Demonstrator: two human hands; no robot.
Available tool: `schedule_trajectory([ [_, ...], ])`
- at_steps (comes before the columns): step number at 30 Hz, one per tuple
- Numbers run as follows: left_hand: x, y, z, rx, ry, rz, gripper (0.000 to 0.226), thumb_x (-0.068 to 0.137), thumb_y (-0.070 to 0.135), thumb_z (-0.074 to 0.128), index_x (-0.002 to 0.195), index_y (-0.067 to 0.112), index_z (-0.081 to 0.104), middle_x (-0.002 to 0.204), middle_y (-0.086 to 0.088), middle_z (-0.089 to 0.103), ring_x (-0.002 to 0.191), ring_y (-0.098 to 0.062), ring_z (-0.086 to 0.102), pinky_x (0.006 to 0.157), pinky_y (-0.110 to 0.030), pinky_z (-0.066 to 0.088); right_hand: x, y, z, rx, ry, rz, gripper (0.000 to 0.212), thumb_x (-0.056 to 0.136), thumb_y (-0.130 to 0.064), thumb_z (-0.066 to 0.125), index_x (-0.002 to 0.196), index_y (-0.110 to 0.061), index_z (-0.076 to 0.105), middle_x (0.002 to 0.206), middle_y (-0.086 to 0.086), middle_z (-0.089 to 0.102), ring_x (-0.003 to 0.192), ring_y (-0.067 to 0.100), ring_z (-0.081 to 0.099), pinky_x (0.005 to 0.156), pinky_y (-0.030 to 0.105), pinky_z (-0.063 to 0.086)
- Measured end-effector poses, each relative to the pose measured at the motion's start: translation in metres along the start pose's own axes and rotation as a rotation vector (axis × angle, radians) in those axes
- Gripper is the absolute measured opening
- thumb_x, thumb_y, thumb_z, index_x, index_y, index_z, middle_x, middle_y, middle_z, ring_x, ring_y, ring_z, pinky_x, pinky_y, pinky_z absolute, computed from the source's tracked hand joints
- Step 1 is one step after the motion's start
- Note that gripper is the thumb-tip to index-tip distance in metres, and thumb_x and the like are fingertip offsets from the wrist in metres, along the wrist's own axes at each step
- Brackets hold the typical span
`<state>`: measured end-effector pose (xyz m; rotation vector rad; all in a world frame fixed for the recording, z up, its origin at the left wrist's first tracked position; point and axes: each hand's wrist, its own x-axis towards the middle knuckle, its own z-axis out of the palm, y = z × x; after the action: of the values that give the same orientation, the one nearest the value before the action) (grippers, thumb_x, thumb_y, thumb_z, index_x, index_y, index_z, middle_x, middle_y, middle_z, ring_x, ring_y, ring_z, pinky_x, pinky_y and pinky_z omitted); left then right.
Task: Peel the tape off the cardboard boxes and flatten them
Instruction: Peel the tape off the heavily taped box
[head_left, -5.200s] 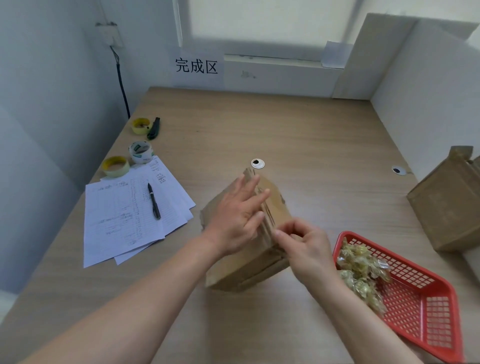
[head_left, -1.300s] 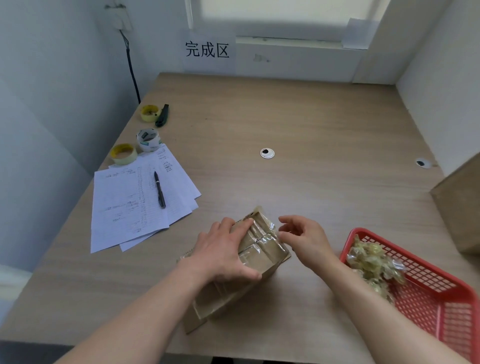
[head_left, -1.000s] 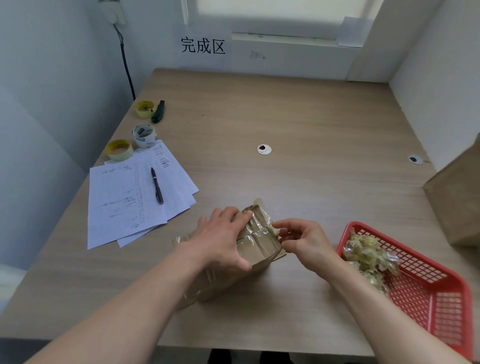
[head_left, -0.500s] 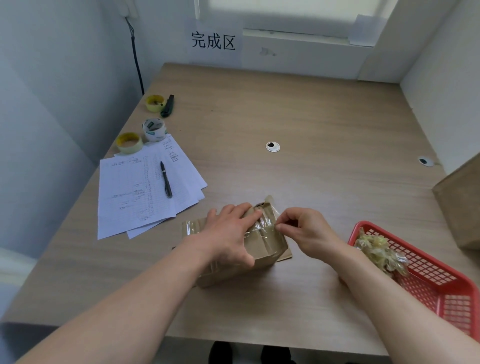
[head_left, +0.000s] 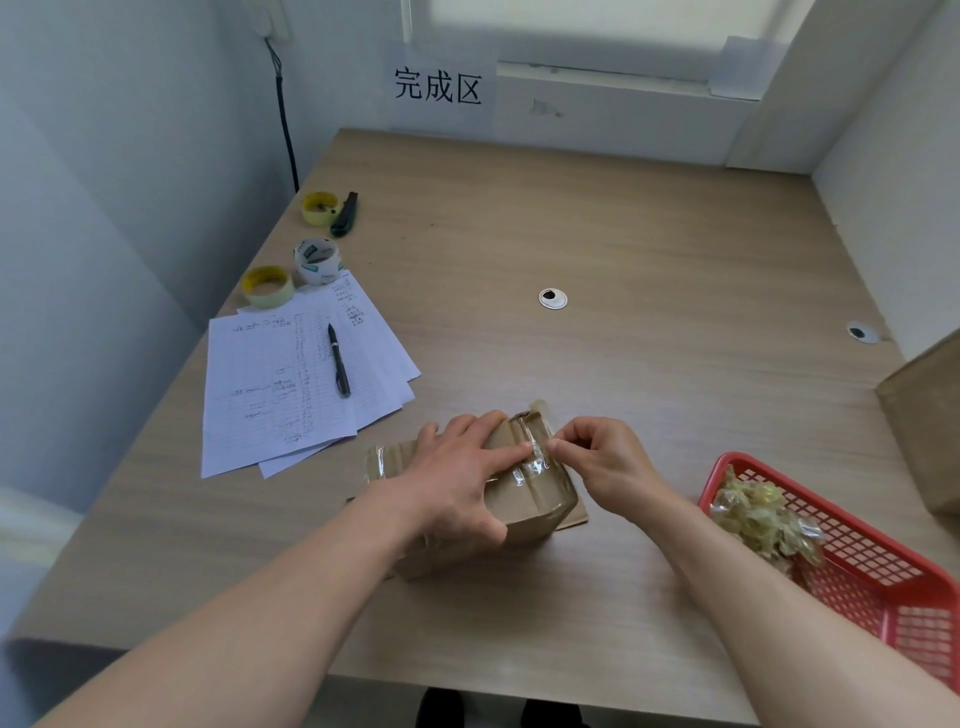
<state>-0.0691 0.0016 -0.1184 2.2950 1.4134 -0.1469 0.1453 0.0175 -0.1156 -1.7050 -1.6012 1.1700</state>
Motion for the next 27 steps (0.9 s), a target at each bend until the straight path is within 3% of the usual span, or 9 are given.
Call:
schedule_trajectory([
  [3, -0.001, 0.0, -0.002, -0.024, 0.014, 0.002, 0.106, 0.054, 0.061, 0.067, 0.149, 0.052, 0.021, 0.16, 0.01, 0.006, 0.143, -0.014, 0.007, 0.113, -0.051, 0.01, -0.007, -0.002, -0.011, 0.13, -0.015, -0.043, 0.007, 0.092, -0.021, 0.069, 0.087, -0.023, 0.074, 0.063, -0.008, 0.06, 0.057, 0.003, 0.055, 0.055, 0.017, 0.044],
  [6, -0.001, 0.0, -0.003, -0.034, 0.022, -0.002, 0.107, 0.053, 0.06, 0.069, 0.149, 0.05, 0.023, 0.16, 0.01, 0.008, 0.144, -0.015, 0.009, 0.113, -0.049, 0.012, -0.017, 0.006, -0.028, 0.079, -0.117, -0.097, 0.039, 0.083, -0.007, 0.077, 0.112, -0.033, 0.07, 0.084, -0.004, 0.065, 0.07, 0.004, 0.058, 0.069, 0.013, 0.048],
  [9, -0.002, 0.002, -0.004, -0.03, 0.009, -0.002, 0.108, 0.05, 0.06, 0.068, 0.148, 0.051, 0.023, 0.16, 0.012, 0.007, 0.143, -0.015, 0.009, 0.113, -0.049, 0.012, -0.021, 0.009, -0.032, -0.127, -0.143, -0.131, 0.034, 0.081, -0.009, 0.079, 0.104, -0.033, 0.075, 0.094, -0.005, 0.064, 0.081, 0.004, 0.058, 0.079, 0.016, 0.047],
  [13, -0.001, 0.003, -0.004, -0.02, -0.02, 0.007, 0.108, 0.052, 0.06, 0.07, 0.148, 0.052, 0.02, 0.161, 0.013, 0.005, 0.145, -0.015, 0.007, 0.115, -0.051, 0.011, -0.014, 0.004, -0.031, -0.31, -0.187, -0.264, 0.016, 0.083, -0.017, 0.079, 0.086, -0.032, 0.075, 0.093, -0.012, 0.06, 0.083, 0.008, 0.059, 0.072, 0.02, 0.044],
  [16, -0.001, 0.004, -0.004, -0.009, -0.023, 0.012, 0.108, 0.052, 0.06, 0.07, 0.148, 0.052, 0.02, 0.16, 0.013, 0.005, 0.145, -0.015, 0.007, 0.115, -0.051, 0.011, -0.006, -0.007, -0.031, -0.535, -0.26, -0.405, 0.003, 0.088, -0.024, 0.073, 0.086, -0.027, 0.073, 0.092, -0.014, 0.054, 0.082, 0.011, 0.055, 0.073, 0.027, 0.044],
  [21, -0.001, 0.007, -0.003, 0.004, -0.014, 0.001, 0.108, 0.05, 0.06, 0.066, 0.149, 0.051, 0.022, 0.16, 0.012, 0.005, 0.144, -0.014, 0.007, 0.111, -0.047, 0.013, 0.006, -0.02, -0.022, -0.694, -0.34, -0.483, 0.011, 0.092, -0.029, 0.062, 0.083, -0.03, 0.055, 0.091, -0.011, 0.049, 0.08, 0.012, 0.048, 0.072, 0.03, 0.041],
  [24, 0.0, 0.006, -0.002, 0.01, 0.001, -0.002, 0.107, 0.05, 0.06, 0.065, 0.148, 0.05, 0.024, 0.16, 0.012, 0.005, 0.143, -0.013, 0.007, 0.11, -0.047, 0.013, 0.003, -0.01, -0.014, -0.58, -0.264, -0.439, 0.013, 0.091, -0.027, 0.065, 0.081, -0.027, 0.057, 0.085, -0.012, 0.05, 0.078, 0.013, 0.051, 0.071, 0.031, 0.043],
  [27, 0.0, 0.007, 0.001, -0.003, 0.024, 0.007, 0.108, 0.049, 0.063, 0.064, 0.148, 0.05, 0.025, 0.16, 0.011, 0.006, 0.143, -0.012, 0.006, 0.113, -0.046, 0.013, -0.005, 0.001, -0.005, -0.169, 0.074, -0.286, 0.02, 0.089, -0.025, 0.07, 0.078, -0.028, 0.054, 0.071, -0.007, 0.057, 0.068, 0.012, 0.055, 0.065, 0.032, 0.047],
])
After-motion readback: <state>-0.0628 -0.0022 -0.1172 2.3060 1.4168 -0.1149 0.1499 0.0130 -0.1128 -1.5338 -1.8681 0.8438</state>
